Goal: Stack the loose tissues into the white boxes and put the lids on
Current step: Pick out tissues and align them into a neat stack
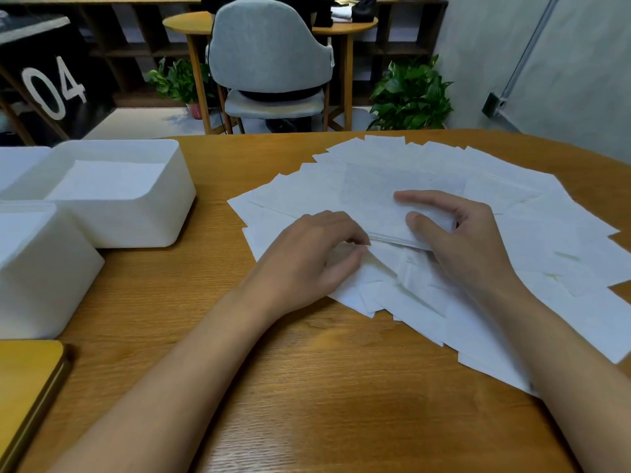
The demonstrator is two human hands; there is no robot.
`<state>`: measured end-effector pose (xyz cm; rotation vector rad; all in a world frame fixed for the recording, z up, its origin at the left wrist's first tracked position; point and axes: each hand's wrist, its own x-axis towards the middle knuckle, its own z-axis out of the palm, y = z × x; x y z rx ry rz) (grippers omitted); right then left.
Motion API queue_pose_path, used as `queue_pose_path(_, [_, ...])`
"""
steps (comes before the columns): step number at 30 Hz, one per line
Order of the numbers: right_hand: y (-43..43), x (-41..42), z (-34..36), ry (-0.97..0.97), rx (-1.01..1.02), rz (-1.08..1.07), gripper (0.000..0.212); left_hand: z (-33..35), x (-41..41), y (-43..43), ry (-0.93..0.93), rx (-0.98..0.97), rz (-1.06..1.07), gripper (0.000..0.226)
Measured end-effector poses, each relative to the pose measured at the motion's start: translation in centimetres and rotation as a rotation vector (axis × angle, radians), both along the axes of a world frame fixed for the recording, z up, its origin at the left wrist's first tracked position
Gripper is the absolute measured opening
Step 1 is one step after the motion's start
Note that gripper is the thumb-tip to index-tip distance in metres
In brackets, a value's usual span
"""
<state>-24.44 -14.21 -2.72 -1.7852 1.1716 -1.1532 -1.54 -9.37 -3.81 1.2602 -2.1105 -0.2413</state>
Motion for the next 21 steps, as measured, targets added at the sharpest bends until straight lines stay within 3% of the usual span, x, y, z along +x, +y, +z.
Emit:
queue_pose_path(5, [0.5,0.4,0.3,0.000,-0.042,0.043,0.017,1.2,0.5,0.1,0.081,-0.089,0.053,0.014])
queue_pose_path(10, [1.3,0.5,0.8,-0.021,-0.049,0.200,0.033,2.0,0.7,0.1,0.239,-0.078,0.105,0.012])
queue_pose_path(14, [1.7,1.2,0.4,-0.093,0.008,0.231,0.009,1.9,0.3,0.2,0.336,0.003,0.120,0.014])
queue_pose_path(21, [1.0,0.6,0.8,-0.070,0.062,0.225,0.034,2.2,0.9,-0.1,0.552,0.140,0.207,0.024])
